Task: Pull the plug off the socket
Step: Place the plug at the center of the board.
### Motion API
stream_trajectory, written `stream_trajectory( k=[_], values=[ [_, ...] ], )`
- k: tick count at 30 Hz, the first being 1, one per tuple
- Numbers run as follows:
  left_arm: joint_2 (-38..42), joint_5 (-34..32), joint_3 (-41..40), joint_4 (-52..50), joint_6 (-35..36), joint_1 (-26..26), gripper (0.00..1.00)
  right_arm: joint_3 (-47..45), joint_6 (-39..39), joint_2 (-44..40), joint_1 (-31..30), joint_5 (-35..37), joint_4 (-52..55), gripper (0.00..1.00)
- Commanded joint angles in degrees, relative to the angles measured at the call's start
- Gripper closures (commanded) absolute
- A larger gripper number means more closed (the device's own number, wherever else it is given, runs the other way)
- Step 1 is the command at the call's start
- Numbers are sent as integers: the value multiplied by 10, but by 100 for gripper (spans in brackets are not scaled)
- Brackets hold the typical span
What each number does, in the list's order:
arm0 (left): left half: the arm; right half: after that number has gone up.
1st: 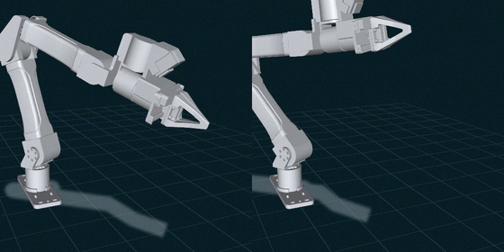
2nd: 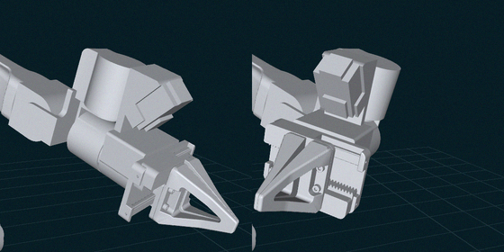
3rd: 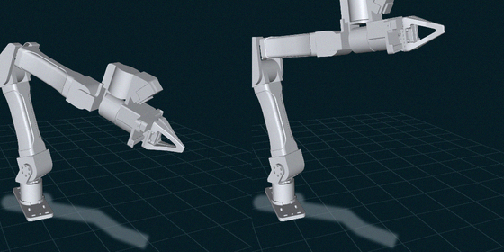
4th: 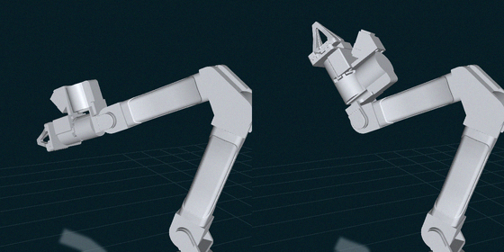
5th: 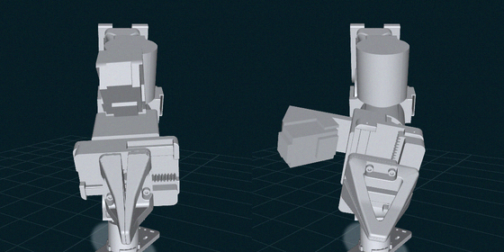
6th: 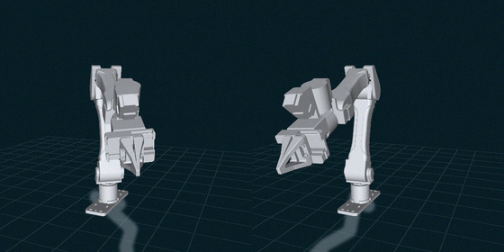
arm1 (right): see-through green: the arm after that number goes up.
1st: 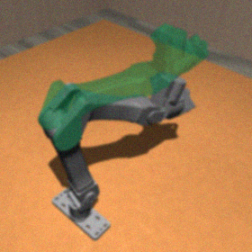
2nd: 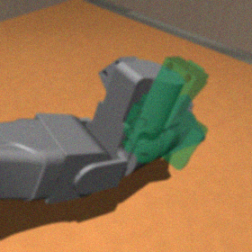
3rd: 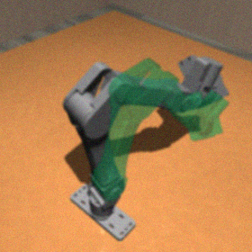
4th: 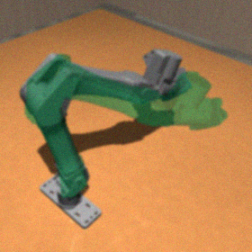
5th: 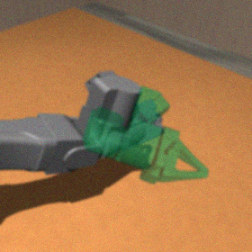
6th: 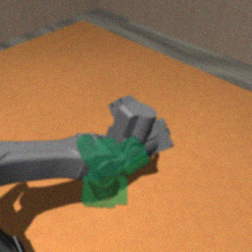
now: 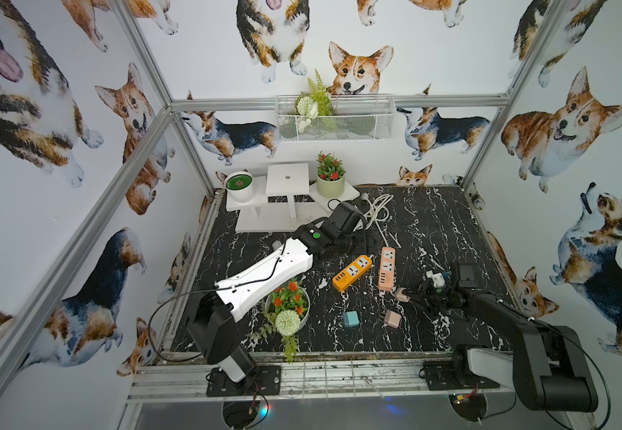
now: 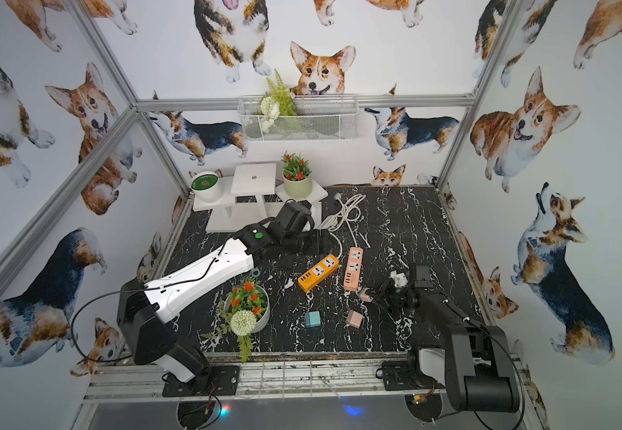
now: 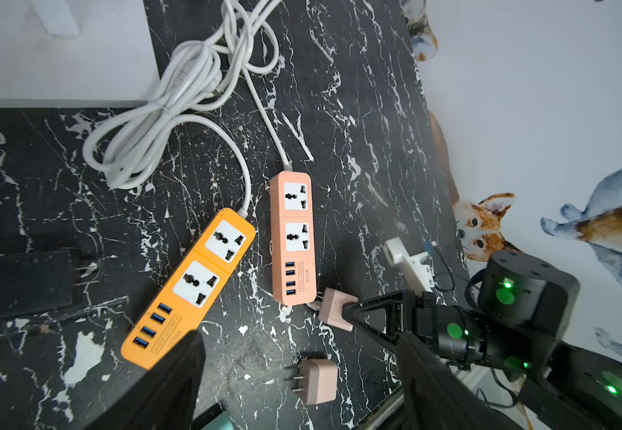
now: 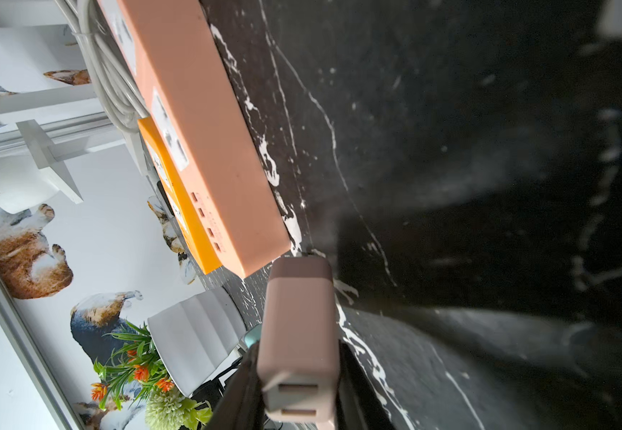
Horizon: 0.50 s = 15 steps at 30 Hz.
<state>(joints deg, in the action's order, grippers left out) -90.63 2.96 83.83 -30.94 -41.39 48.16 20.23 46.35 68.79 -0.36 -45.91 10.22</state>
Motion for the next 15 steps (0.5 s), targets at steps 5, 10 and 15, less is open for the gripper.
stream_trajectory(
  k=[5, 10, 15],
  values=[
    [98, -1, -73, 9, 21, -55, 18, 9, -53, 11, -1, 57, 87, 75],
    [178, 7, -129, 9, 23, -106, 17, 22, -53, 9, -1, 109, 140, 67],
    [235, 9, -151, -14, 33, -147, 0, 39, -55, 30, -1, 139, 177, 61]
  ],
)
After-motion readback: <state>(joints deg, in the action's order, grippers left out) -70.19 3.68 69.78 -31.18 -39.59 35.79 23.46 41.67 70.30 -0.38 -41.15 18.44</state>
